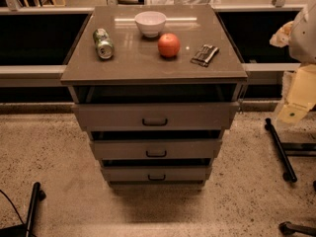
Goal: Open top drawer
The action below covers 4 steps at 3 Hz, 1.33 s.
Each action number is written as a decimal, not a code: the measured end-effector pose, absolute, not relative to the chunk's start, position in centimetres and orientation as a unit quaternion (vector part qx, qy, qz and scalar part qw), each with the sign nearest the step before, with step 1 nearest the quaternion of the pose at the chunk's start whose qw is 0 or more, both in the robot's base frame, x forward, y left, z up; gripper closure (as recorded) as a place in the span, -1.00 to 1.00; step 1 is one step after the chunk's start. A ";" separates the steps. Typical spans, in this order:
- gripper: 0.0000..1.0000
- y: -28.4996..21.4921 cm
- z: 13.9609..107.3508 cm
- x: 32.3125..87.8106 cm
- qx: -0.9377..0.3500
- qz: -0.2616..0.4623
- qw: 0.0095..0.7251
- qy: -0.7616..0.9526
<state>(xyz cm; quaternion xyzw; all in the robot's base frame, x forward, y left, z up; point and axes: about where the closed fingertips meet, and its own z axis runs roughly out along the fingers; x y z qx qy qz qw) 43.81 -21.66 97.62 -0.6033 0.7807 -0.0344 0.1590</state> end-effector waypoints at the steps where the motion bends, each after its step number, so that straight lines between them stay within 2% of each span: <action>1: -1.00 -21.7 97.6 43.8 -0.603 -0.034 0.159 0.781; 2: -1.00 -22.0 94.4 44.7 -0.599 -0.022 0.162 0.784; 4: -1.00 -21.9 81.6 45.2 -0.611 0.082 0.180 0.766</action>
Offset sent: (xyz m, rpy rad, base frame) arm 0.0318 -0.0153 -0.1236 0.0900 0.0591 -0.0190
